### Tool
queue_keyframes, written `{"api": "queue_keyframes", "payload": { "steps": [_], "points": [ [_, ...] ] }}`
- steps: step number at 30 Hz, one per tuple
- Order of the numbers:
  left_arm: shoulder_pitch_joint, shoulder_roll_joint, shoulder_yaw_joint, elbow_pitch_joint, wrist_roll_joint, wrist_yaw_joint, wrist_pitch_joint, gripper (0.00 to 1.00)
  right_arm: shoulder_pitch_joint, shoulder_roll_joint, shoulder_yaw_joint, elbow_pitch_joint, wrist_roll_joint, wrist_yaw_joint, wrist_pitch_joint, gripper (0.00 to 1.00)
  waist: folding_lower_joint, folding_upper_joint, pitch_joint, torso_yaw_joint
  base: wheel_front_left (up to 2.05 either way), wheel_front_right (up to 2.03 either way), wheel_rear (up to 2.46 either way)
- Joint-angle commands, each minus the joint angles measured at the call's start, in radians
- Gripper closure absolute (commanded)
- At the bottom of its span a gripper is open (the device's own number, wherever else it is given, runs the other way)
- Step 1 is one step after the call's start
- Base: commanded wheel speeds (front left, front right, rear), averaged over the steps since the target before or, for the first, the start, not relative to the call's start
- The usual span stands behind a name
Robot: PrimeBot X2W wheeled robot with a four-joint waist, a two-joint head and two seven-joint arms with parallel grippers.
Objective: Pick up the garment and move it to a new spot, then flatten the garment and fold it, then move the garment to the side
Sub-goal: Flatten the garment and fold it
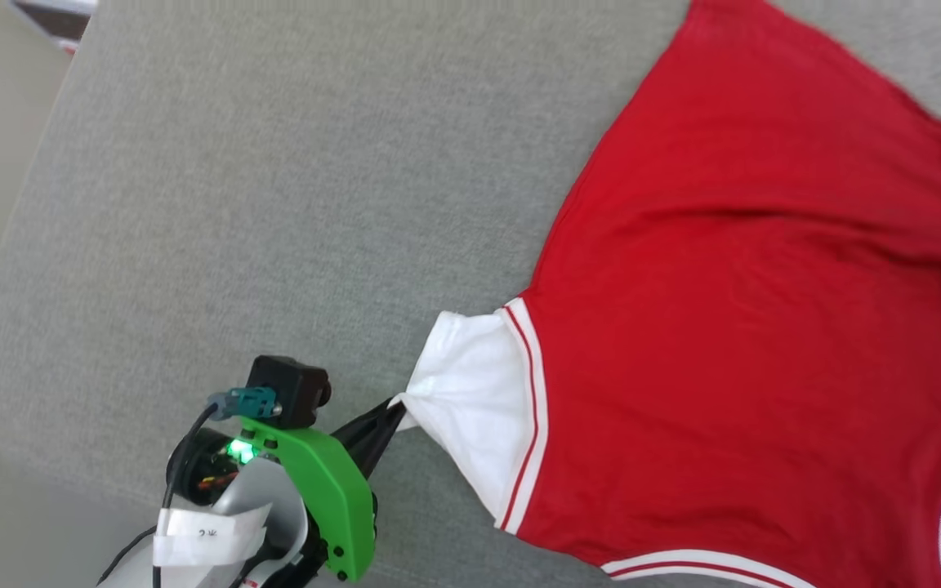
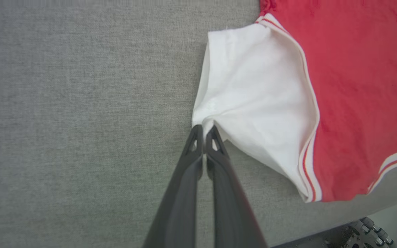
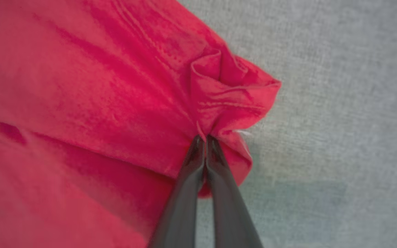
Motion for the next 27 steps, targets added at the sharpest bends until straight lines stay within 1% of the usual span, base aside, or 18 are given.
{"api": "queue_keyframes", "payload": {
  "steps": [1,9,15,21,27],
  "points": [
    [0.018,0.011,0.009,-0.003,-0.008,0.008,0.002,1.0,0.077,0.013,-0.002,0.007,0.021,-0.001,-0.011,1.0,0.0,0.0,-0.108,-0.087,0.0,0.0,0.0],
    [0.076,0.022,0.015,-0.004,-0.038,0.035,0.001,1.0,0.318,0.063,-0.072,-0.082,0.095,-0.001,-0.078,1.0,0.0,0.0,-0.202,-0.144,0.0,0.0,0.0],
    [0.104,0.014,0.012,0.002,-0.052,0.048,-0.004,1.0,0.494,0.102,-0.111,-0.162,0.111,-0.001,-0.1,1.0,0.0,0.0,-0.249,-0.166,0.0,0.0,0.0],
    [0.117,0.008,0.009,0.01,-0.059,0.049,-0.012,1.0,0.616,0.143,-0.163,-0.243,0.122,-0.001,-0.109,1.0,0.0,0.0,-0.27,-0.174,0.0,0.0,0.0],
    [0.121,0.001,0.004,0.017,-0.062,0.043,-0.018,1.0,0.687,0.174,-0.185,-0.286,0.123,-0.001,-0.11,1.0,0.0,0.0,-0.273,-0.178,0.0,0.0,0.0]
  ]
}}
